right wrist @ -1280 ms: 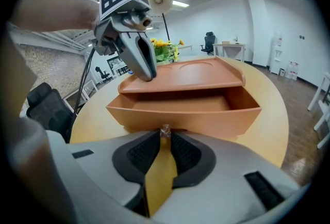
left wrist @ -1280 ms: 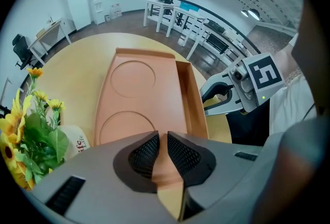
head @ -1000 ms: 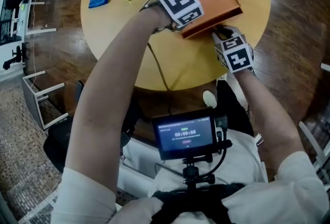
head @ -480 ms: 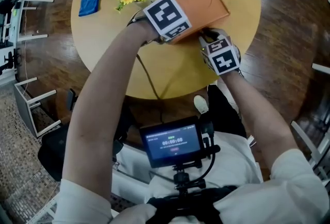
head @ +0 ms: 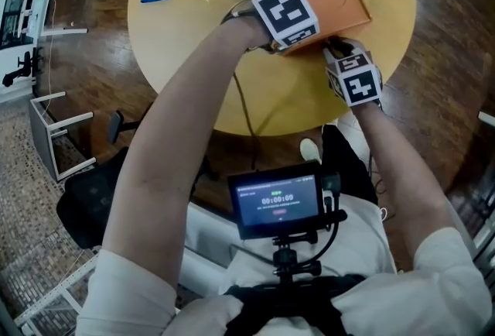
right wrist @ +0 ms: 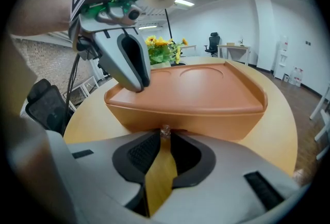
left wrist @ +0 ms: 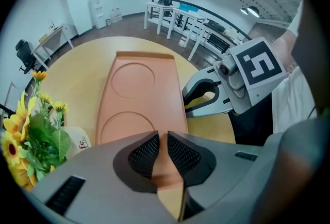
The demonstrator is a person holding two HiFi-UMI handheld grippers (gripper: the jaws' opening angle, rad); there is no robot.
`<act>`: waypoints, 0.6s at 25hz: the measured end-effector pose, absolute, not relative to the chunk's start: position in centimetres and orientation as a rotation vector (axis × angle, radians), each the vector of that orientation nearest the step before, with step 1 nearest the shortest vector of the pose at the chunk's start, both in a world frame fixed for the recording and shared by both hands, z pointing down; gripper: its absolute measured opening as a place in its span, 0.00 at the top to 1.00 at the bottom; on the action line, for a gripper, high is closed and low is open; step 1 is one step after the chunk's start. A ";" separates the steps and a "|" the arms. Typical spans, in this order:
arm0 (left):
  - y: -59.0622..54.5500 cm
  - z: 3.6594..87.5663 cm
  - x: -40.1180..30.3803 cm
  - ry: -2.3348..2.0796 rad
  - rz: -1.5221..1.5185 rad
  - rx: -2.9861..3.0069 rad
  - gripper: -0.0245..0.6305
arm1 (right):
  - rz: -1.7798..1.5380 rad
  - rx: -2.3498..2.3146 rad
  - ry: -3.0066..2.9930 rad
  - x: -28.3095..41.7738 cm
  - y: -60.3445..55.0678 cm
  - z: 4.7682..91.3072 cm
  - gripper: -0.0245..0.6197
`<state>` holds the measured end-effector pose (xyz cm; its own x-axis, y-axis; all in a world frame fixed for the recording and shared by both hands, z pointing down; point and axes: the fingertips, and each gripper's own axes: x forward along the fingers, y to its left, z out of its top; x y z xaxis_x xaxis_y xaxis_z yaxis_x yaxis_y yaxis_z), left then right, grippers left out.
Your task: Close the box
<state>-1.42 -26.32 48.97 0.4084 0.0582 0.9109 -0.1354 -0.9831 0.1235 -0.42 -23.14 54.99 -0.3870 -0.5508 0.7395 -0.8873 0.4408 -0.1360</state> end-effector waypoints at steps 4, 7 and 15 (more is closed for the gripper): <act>-26.7 49.4 -1.5 -0.077 1.642 2.508 0.89 | 0.688 1.192 -2.073 -0.5 -23.6 55.6 0.85; -27.0 49.8 -1.6 -0.088 1.665 2.523 0.89 | 0.681 1.179 -2.076 -0.6 -24.1 56.0 0.85; -28.3 50.8 -3.0 -0.244 1.655 2.557 0.89 | 0.696 1.056 -2.071 -0.8 -23.4 58.4 0.74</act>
